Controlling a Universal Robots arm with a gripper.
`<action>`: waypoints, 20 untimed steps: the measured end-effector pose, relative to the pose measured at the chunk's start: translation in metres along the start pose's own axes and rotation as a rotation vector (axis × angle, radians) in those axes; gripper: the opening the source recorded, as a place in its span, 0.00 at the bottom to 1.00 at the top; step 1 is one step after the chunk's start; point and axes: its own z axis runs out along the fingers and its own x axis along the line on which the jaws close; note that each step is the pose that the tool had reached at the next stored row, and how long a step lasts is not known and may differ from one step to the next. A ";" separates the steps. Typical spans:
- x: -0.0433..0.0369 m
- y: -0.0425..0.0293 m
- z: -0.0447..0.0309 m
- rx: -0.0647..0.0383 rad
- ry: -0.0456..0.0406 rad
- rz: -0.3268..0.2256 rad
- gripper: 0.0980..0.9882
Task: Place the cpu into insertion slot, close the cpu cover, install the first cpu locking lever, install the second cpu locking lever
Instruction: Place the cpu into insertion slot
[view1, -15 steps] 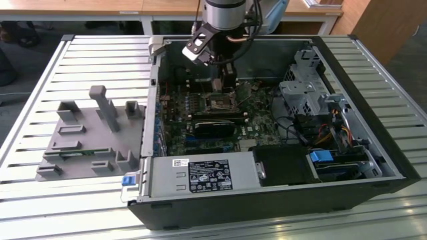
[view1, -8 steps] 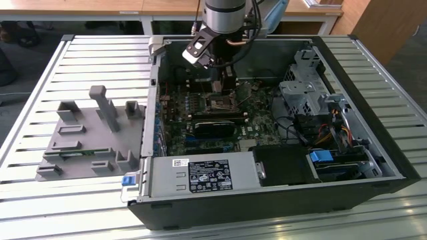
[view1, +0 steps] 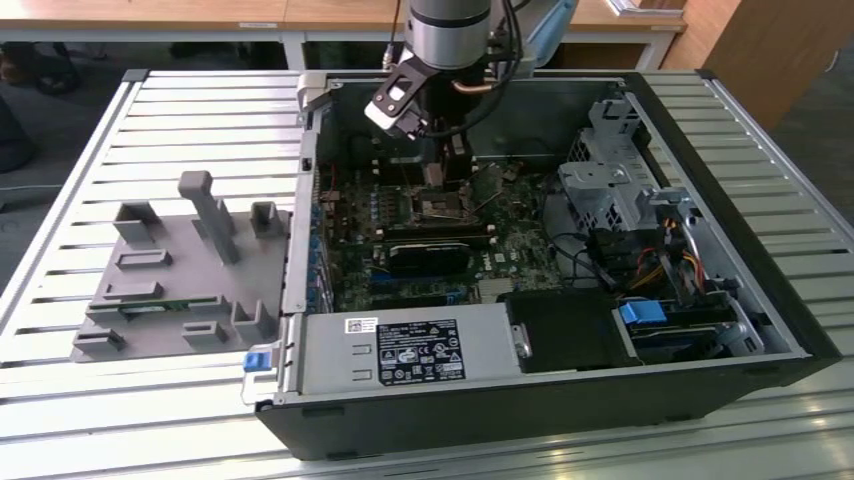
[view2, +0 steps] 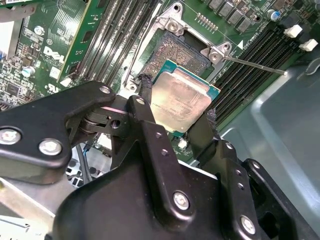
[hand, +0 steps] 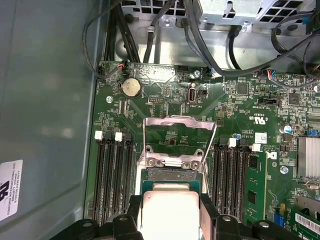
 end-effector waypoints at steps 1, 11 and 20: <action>0.0000 0.0000 0.0004 0.000 0.0000 0.000 0.50; -0.0001 -0.0008 0.0089 0.000 -0.0025 0.002 0.50; 0.0004 -0.0021 0.0209 0.000 -0.0057 0.016 0.50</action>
